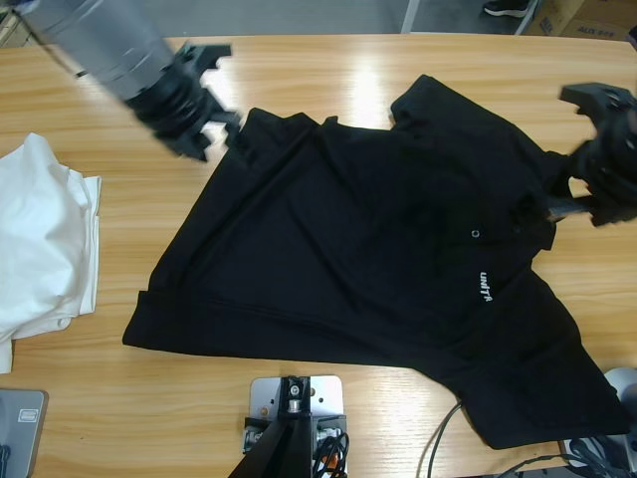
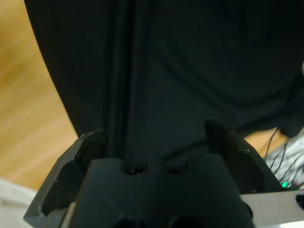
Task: Fold clothes
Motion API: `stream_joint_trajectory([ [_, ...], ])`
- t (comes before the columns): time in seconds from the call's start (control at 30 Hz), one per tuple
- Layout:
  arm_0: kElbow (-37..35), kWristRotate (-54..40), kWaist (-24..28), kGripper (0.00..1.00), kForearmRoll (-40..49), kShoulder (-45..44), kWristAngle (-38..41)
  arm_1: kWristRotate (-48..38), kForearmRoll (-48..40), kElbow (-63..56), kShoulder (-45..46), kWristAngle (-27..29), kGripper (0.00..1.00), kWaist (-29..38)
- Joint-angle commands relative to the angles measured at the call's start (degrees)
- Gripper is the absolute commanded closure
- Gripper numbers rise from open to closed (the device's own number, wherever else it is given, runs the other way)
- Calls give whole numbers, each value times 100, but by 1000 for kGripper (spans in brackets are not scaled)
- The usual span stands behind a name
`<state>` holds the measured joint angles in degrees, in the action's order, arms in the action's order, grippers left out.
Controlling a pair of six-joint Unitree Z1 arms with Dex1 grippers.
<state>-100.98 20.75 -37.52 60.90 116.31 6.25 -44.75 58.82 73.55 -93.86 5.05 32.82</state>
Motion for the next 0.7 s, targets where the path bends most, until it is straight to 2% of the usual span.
stream_joint_trajectory([
  [0.03,-1869,448,244,36,50,2071,9,370,-37,432,-682,-11,4,-206],
  [0.1,-2743,509,288,35,542,2547,-124,370,-37,415,-756,-55,4,-206],
  [0.23,-5130,523,309,32,2265,3702,-195,434,-51,459,-825,-48,4,-341],
  [0.3,-5775,527,307,32,2808,4052,-195,495,-53,515,-832,-39,4,-455],
  [0.57,-6032,602,245,32,3043,4256,-429,546,-64,547,-870,-30,4,-636],
  [0.7,-6047,1140,389,32,3151,4325,-1040,576,-46,485,-828,-39,4,-636],
])
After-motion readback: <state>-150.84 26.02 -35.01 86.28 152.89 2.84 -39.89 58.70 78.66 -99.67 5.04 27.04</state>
